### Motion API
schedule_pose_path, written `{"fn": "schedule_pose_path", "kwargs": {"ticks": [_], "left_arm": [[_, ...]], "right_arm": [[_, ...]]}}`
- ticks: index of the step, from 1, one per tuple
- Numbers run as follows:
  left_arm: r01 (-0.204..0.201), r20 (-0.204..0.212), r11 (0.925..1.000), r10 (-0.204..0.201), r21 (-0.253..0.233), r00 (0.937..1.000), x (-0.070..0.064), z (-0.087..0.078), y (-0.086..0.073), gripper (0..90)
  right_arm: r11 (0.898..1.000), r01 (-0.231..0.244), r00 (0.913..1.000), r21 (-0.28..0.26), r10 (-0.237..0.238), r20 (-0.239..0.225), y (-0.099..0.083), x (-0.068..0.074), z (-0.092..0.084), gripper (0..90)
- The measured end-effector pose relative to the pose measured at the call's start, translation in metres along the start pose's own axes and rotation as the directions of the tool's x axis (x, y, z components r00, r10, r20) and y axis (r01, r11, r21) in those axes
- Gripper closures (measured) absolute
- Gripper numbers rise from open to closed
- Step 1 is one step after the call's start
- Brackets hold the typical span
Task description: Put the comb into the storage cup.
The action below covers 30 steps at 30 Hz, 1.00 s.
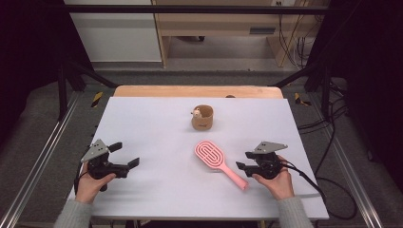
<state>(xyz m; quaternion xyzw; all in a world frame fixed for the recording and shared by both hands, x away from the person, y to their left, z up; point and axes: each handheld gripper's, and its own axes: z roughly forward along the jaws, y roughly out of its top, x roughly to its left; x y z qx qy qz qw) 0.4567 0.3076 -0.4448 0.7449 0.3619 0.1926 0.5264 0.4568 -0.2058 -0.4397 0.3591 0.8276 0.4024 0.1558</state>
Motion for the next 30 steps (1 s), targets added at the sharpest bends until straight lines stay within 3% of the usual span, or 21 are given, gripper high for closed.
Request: {"fn": "schedule_pose_path", "kwargs": {"ticks": [7,15,21,30], "left_arm": [[0.0,0.0,1.0,0.0,0.0,1.0,0.0,0.0,0.0,0.0],[0.001,-0.001,1.0,-0.001,0.001,1.0,0.0,0.0,0.0,0.0],[0.0,-0.002,1.0,0.0,0.002,1.0,0.0,0.0,0.0,0.0],[0.0,-0.005,1.0,0.0,0.0,1.0,0.0,0.0,0.0,0.0]], "right_arm": [[0.999,-0.024,0.9996,-0.045,0.024,-0.014,0.006,0.0,-0.004,22.2],[0.999,-0.015,0.9999,-0.047,0.014,-0.009,0.013,0.003,-0.004,5.7],[1.0,0.004,0.9996,-0.017,-0.004,-0.027,0.017,0.009,-0.001,0.4],[1.0,0.022,0.9986,-0.01,-0.023,-0.047,0.027,0.016,0.005,0.4]]}}
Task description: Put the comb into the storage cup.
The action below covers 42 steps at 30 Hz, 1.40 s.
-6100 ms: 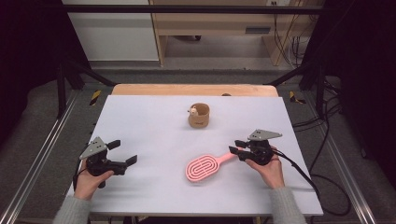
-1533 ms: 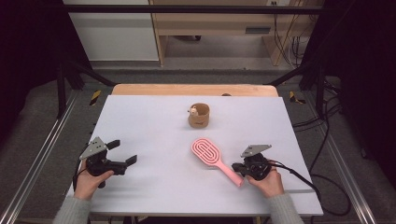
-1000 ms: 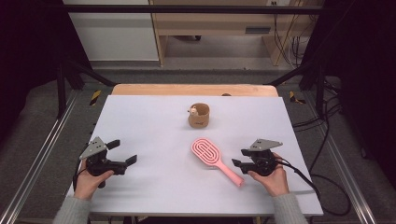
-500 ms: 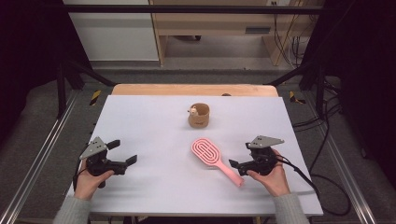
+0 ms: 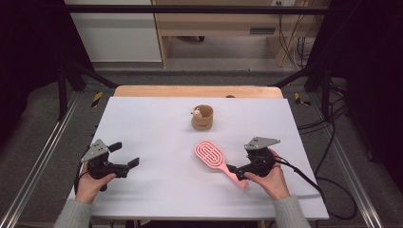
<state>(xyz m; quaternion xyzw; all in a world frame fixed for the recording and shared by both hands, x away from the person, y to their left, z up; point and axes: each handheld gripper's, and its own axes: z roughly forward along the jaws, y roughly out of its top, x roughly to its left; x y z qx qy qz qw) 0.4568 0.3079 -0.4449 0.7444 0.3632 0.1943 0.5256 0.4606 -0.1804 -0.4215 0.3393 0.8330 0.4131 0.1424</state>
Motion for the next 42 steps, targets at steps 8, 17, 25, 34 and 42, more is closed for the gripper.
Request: {"fn": "schedule_pose_path", "kwargs": {"ticks": [8,17,25,34,42], "left_arm": [[0.001,0.0,1.0,-0.001,0.0,1.0,0.0,0.0,0.0,0.0],[0.001,0.001,1.0,-0.001,0.001,1.0,0.0,0.0,0.0,0.0],[0.001,0.001,1.0,-0.001,0.002,1.0,0.0,0.0,0.0,0.0],[0.0,0.001,1.0,0.0,0.003,1.0,0.0,0.001,-0.001,0.0],[0.0,0.0,1.0,0.0,0.005,1.0,0.0,0.001,-0.001,0.0]], "right_arm": [[1.0,0.012,0.9998,0.021,-0.012,-0.015,0.006,0.006,0.007,0.4],[0.998,0.019,0.9996,0.061,-0.018,-0.023,0.009,0.011,0.015,0.4],[0.995,0.027,0.9993,0.097,-0.025,-0.028,0.009,0.015,0.026,0.4],[0.988,0.03,0.9993,0.149,-0.027,-0.027,0.006,0.016,0.036,0.8],[0.982,0.045,0.9989,0.182,-0.043,-0.017,0.002,0.016,0.042,7.6]]}}
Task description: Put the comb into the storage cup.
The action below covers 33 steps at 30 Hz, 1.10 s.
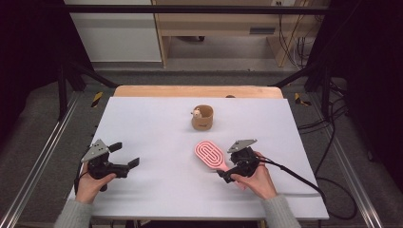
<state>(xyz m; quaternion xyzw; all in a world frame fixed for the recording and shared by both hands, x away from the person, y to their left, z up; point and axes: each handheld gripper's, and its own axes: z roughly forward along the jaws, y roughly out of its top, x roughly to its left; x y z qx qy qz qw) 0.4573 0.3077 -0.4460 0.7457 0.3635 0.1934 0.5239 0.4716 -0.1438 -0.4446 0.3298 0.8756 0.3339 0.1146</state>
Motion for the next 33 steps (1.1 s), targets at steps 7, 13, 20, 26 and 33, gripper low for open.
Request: {"fn": "schedule_pose_path", "kwargs": {"ticks": [7,13,20,26,33], "left_arm": [[0.0,0.0,1.0,0.0,-0.001,1.0,0.0,0.0,0.0,0.0],[0.001,0.0,1.0,-0.001,0.0,1.0,0.0,0.0,0.0,0.0],[0.002,0.0,1.0,-0.002,0.0,1.0,0.0,0.0,0.0,0.0],[0.001,0.0,1.0,-0.001,0.0,1.0,0.0,0.0,0.0,0.0],[0.001,0.0,1.0,-0.001,0.0,1.0,0.0,0.0,0.0,0.0]], "right_arm": [[0.999,-0.005,1.0,0.04,0.005,0.002,-0.002,0.0,0.005,14.6],[0.998,0.004,1.0,0.064,-0.003,-0.004,-0.004,0.001,0.009,23.4],[0.997,0.0,1.0,0.08,0.001,-0.003,-0.004,0.001,0.012,35.8],[0.995,-0.003,1.0,0.095,0.003,0.0,-0.005,0.0,0.014,45.7],[0.994,0.0,1.0,0.109,0.0,-0.003,-0.005,0.0,0.016,55.9]]}}
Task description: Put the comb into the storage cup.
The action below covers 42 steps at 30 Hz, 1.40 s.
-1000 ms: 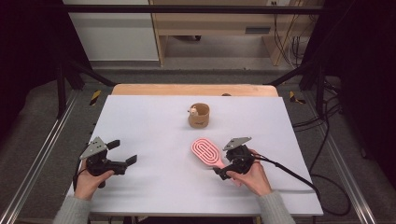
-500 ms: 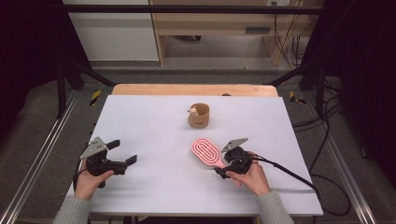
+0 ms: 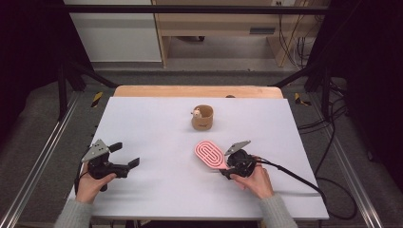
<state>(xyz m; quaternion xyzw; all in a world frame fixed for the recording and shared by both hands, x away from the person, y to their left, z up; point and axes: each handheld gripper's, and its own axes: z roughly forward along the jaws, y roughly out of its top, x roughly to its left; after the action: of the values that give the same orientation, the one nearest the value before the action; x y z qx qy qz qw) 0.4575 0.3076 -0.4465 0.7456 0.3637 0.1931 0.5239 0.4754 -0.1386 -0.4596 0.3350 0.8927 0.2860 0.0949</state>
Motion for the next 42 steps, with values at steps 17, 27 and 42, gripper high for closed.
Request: {"fn": "schedule_pose_path", "kwargs": {"ticks": [17,27,42], "left_arm": [[0.001,0.0,1.0,-0.001,-0.002,1.0,0.0001,-0.0002,0.0001,0.0],[0.002,0.0,1.0,-0.002,-0.002,1.0,0.0001,-0.0001,0.0001,0.0],[0.004,-0.002,1.0,-0.004,-0.005,1.0,0.0005,-0.0008,0.0003,0.0]], "right_arm": [[1.0,0.008,1.0,0.018,-0.008,-0.002,-0.0002,0.0006,0.0022,68.2],[1.0,0.016,0.9998,0.026,-0.016,-0.007,0.0001,0.0,0.0016,69.0],[0.999,-0.002,1.0,0.035,0.002,-0.01,0.0009,-0.0004,-0.0013,69.4]]}}
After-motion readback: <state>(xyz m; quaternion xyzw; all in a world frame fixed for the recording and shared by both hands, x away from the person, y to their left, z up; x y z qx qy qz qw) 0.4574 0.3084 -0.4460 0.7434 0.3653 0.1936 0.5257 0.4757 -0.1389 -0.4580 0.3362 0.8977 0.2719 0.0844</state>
